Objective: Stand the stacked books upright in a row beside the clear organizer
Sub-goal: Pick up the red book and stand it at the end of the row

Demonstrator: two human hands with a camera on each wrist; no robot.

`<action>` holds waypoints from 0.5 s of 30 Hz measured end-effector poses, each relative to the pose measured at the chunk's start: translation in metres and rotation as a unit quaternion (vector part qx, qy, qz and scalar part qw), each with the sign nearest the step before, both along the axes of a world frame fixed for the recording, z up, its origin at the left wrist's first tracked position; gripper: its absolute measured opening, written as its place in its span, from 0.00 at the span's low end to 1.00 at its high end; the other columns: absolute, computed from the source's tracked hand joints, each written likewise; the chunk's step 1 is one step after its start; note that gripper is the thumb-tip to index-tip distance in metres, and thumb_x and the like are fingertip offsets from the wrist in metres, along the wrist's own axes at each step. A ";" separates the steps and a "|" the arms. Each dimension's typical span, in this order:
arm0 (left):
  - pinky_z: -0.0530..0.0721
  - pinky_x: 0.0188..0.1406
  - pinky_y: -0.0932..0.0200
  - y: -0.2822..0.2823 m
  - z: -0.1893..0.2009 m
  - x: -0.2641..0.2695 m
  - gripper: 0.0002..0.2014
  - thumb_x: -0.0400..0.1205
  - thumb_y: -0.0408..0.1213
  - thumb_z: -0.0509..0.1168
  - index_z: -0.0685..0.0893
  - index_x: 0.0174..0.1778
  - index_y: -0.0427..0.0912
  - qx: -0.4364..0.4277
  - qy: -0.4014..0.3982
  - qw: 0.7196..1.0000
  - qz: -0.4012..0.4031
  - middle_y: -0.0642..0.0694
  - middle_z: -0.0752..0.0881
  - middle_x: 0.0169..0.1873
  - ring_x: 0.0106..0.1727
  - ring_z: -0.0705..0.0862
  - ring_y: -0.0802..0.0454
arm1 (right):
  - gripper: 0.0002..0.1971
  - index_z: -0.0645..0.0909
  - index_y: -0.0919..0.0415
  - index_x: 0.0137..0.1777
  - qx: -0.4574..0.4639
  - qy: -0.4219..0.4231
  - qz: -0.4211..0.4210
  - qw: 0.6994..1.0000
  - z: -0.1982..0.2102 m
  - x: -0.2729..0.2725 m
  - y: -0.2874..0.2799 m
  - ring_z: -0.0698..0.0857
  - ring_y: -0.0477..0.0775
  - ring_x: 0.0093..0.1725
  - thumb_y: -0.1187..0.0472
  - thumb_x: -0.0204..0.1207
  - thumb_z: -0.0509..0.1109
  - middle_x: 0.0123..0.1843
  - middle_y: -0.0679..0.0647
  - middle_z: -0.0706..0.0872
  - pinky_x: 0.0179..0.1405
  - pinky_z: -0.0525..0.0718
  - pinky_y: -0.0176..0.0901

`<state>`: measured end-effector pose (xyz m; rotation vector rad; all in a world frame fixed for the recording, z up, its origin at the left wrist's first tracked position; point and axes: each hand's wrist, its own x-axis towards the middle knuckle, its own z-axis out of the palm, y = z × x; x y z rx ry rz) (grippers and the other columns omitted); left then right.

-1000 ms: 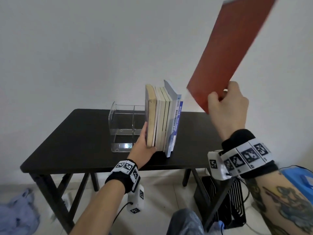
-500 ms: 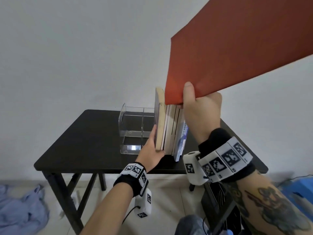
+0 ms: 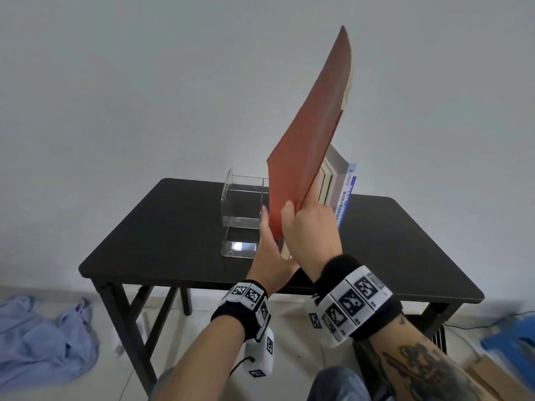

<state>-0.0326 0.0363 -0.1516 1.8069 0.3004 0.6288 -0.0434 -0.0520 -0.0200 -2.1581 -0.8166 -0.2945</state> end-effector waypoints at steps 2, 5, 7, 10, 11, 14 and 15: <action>0.61 0.59 0.91 -0.001 0.000 -0.002 0.57 0.75 0.42 0.75 0.36 0.86 0.48 0.032 -0.013 0.999 0.006 0.64 0.55 0.80 0.79 0.64 0.65 | 0.39 0.39 0.66 0.85 -0.040 -0.008 0.012 0.999 -0.005 -0.003 -0.002 0.81 0.58 0.29 0.55 0.82 0.58 0.41 0.63 0.85 0.32 0.84 0.52; 0.58 0.61 0.91 -0.005 0.000 -0.008 0.54 0.77 0.45 0.74 0.38 0.85 0.48 0.081 -0.034 0.996 0.033 0.81 0.40 0.73 0.73 0.56 0.84 | 0.40 0.34 0.60 0.85 -0.045 0.020 -0.013 0.999 -0.015 0.004 0.000 0.77 0.48 0.26 0.57 0.83 0.57 0.32 0.51 0.79 0.25 0.73 0.41; 0.60 0.68 0.84 -0.009 0.001 -0.011 0.50 0.75 0.48 0.74 0.43 0.83 0.59 0.081 -0.068 0.994 0.043 0.64 0.52 0.83 0.79 0.59 0.75 | 0.41 0.31 0.58 0.85 -0.045 0.027 -0.021 0.998 -0.022 0.010 0.001 0.75 0.44 0.26 0.58 0.84 0.57 0.29 0.46 0.75 0.26 0.74 0.39; 0.59 0.73 0.80 -0.010 0.000 -0.014 0.43 0.76 0.45 0.73 0.53 0.80 0.65 0.092 -0.094 0.990 0.049 0.48 0.54 0.86 0.82 0.53 0.72 | 0.42 0.29 0.57 0.84 -0.059 0.028 -0.027 0.997 -0.029 0.014 0.000 0.81 0.50 0.27 0.59 0.83 0.58 0.29 0.49 0.79 0.29 0.82 0.46; 0.63 0.76 0.75 -0.009 -0.001 -0.013 0.43 0.76 0.45 0.73 0.54 0.81 0.65 0.096 -0.093 0.990 0.044 0.48 0.58 0.85 0.83 0.58 0.67 | 0.42 0.29 0.57 0.84 -0.064 0.025 -0.030 0.997 -0.030 0.014 0.000 0.82 0.53 0.28 0.59 0.83 0.58 0.29 0.50 0.79 0.30 0.84 0.48; 0.77 0.71 0.65 -0.006 0.000 -0.015 0.47 0.77 0.45 0.72 0.47 0.84 0.62 0.121 -0.051 0.991 0.022 0.68 0.71 0.73 0.70 0.77 0.62 | 0.41 0.30 0.59 0.84 -0.073 0.018 -0.040 0.996 -0.038 0.013 0.002 0.79 0.52 0.26 0.57 0.83 0.57 0.28 0.47 0.75 0.31 0.83 0.49; 0.77 0.67 0.70 -0.005 0.000 -0.015 0.48 0.78 0.42 0.72 0.44 0.84 0.60 0.142 -0.037 0.989 0.013 0.79 0.67 0.68 0.64 0.79 0.64 | 0.40 0.31 0.60 0.84 -0.073 0.011 -0.043 0.996 -0.041 0.013 0.003 0.76 0.49 0.24 0.56 0.84 0.56 0.27 0.45 0.74 0.30 0.82 0.47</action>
